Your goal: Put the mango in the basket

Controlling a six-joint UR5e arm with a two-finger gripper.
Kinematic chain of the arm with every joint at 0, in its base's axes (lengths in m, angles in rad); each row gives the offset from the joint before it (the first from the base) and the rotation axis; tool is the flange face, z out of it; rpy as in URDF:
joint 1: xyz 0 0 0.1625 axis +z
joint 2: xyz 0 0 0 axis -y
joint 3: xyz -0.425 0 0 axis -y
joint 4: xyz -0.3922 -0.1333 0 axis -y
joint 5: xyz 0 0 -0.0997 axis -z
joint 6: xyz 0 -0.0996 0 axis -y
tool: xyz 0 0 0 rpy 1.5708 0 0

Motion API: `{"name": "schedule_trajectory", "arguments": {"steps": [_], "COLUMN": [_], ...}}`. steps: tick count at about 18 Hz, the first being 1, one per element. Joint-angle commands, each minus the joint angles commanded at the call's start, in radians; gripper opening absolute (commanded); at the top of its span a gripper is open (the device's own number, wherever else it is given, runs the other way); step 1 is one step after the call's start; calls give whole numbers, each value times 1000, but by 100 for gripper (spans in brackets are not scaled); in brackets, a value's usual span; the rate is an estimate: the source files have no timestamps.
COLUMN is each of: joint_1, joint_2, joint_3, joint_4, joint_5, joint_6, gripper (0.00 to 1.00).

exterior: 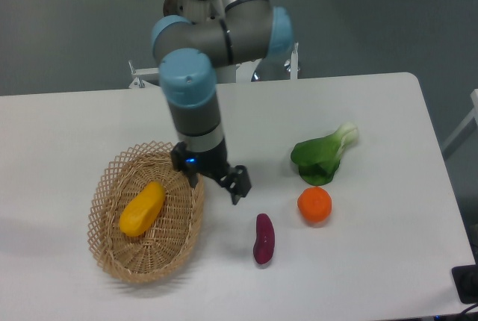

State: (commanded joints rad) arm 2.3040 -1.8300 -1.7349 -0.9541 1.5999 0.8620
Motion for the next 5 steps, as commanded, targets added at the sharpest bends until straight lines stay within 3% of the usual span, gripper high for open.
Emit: {"name": "schedule_trajectory", "arguments": {"steps": [5], "joint_1": [23], "joint_2": [12], "joint_3": [-9], "joint_4": [0], "joint_5": [0], "joint_6": [2], "gripper": [100]}}
